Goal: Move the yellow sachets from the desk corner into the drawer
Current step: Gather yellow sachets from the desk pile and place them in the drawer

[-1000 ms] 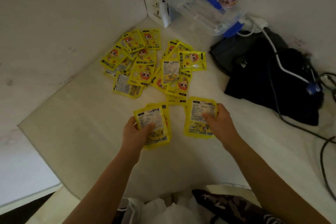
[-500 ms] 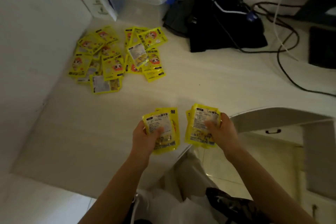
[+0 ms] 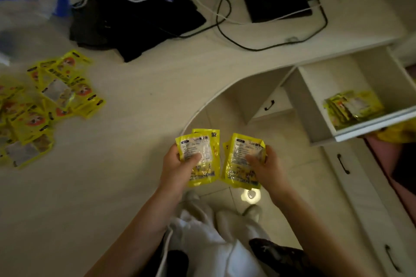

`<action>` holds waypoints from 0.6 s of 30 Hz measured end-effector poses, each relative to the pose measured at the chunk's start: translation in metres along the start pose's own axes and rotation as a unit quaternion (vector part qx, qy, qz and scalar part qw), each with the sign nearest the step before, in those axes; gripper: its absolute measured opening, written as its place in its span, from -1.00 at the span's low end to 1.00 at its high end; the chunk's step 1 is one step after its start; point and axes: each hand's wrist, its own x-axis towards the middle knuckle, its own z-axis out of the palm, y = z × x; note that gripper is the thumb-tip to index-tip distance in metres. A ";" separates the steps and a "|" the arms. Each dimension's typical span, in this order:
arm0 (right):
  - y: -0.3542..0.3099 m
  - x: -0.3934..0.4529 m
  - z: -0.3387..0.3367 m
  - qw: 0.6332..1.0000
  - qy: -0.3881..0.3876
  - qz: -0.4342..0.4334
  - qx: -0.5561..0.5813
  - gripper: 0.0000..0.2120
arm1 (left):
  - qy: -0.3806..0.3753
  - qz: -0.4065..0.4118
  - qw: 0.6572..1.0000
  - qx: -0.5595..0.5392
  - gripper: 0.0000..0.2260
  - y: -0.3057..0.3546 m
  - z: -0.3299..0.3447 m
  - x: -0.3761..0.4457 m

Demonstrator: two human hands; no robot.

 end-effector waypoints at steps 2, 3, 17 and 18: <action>0.021 -0.004 -0.030 0.999 0.030 0.014 0.014 -0.81 | -0.030 -0.002 0.999 0.026 -0.78 -0.004 0.030 -0.012; 0.030 -0.008 -0.047 0.998 0.047 0.021 0.019 -0.81 | -0.042 -0.001 0.999 0.034 -0.79 -0.007 0.046 -0.018; 0.142 -0.022 -0.269 0.983 0.137 0.082 0.089 -0.75 | -0.135 0.006 0.987 0.082 -0.79 -0.042 0.276 -0.109; 0.146 -0.020 -0.281 0.982 0.142 0.084 0.097 -0.74 | -0.141 0.006 0.986 0.087 -0.79 -0.042 0.288 -0.111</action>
